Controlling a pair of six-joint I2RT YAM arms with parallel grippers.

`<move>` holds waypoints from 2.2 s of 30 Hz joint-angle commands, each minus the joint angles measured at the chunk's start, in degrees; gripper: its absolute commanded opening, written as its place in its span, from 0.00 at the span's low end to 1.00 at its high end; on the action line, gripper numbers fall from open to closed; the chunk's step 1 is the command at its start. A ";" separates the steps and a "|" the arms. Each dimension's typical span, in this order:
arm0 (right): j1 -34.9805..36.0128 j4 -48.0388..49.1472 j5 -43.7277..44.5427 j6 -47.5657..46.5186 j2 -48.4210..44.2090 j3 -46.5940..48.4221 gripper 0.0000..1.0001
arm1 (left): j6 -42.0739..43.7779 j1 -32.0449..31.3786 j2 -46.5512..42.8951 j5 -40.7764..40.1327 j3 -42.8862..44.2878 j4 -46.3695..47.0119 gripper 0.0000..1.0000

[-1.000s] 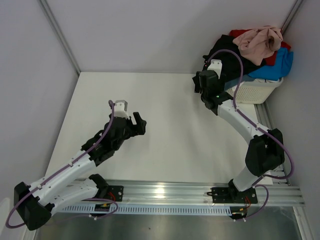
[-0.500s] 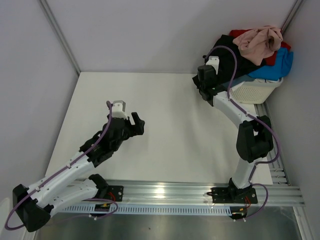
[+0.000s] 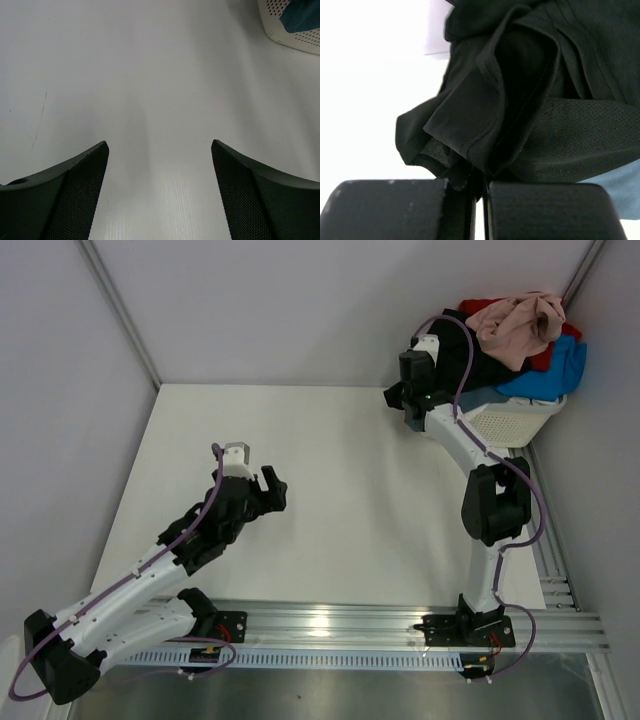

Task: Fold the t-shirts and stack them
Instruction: Grab crumpled tshirt from bin with the right arm, then move the tshirt to the center of the board

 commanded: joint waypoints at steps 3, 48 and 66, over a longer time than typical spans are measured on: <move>2.17 1.07 -1.38 -5.24 -2.50 7.93 0.00 | 0.07 -0.78 -0.26 -0.83 1.17 1.37 0.87; 19.05 20.17 10.27 -0.95 -39.07 -43.12 0.00 | -4.94 -2.01 0.44 -6.02 1.35 -2.50 0.87; 13.51 6.71 36.51 11.88 -37.85 -44.70 0.46 | -7.39 -2.89 -0.96 -2.68 0.30 -4.17 0.86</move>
